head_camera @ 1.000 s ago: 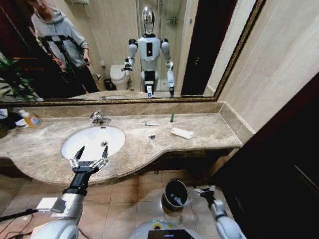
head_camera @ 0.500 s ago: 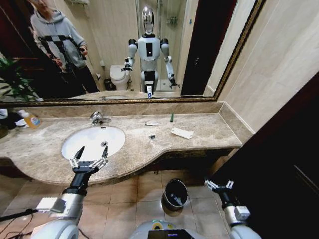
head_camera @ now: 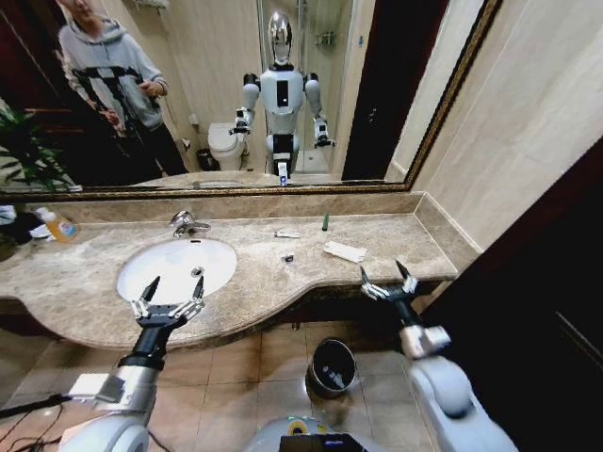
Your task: Pick up the trash from the sink and place it in the trash bin.
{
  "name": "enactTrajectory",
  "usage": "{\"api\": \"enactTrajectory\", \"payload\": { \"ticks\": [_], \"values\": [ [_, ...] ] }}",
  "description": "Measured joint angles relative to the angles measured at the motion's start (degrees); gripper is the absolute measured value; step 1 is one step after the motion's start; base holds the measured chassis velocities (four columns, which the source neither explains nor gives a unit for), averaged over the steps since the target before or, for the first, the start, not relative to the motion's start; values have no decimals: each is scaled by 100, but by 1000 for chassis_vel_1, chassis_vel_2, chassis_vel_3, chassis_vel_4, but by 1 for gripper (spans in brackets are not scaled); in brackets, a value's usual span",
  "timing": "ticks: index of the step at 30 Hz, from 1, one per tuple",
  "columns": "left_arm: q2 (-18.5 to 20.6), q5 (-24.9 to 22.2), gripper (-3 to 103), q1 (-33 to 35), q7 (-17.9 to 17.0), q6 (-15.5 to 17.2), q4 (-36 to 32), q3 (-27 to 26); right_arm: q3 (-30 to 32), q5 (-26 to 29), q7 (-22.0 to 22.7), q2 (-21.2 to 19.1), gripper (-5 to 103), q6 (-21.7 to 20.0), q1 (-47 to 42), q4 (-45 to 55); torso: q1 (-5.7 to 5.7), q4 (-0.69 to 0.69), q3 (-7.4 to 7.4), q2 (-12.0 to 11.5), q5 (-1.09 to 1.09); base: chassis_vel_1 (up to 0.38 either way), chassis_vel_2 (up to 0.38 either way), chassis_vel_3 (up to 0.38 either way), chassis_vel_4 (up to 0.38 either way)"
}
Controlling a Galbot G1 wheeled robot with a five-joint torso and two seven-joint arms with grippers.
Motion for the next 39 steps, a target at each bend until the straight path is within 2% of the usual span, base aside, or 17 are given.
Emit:
{"api": "enactTrajectory", "payload": {
  "ticks": [3, 8, 16, 28, 39],
  "values": [
    [0, 0, 100, 0, 1, 0, 0, 0, -244, 237, -129, -259, 100, -220, 509, -441, -1, -1, 0, 0, 0, 0, 0, 0, 0],
    [-1, 0, 100, 0, 1, 0, 0, 0, -688, 617, -214, -438, 100, -517, 1121, -1000, 0, -1, 0, 0, -1, 0, 0, 0, 0],
    [-1, 0, 100, 0, 0, 0, 0, 0, -1434, 729, -223, -310, 100, -763, 2076, -1930, 0, 0, 0, 0, 1, 0, 0, 0, 0],
    [0, 0, 100, 0, 0, 0, 0, 0, -1550, 603, -382, -351, 100, -795, 2381, -2540, -1, -1, -1, 0, -1, 0, 0, 0, 0],
    [0, 0, 100, 0, 0, 0, 0, 0, -1737, 532, -230, -333, 100, -817, 2853, -3106, -1, -1, -1, 0, -1, 0, 0, 0, 0]
  ]
}}
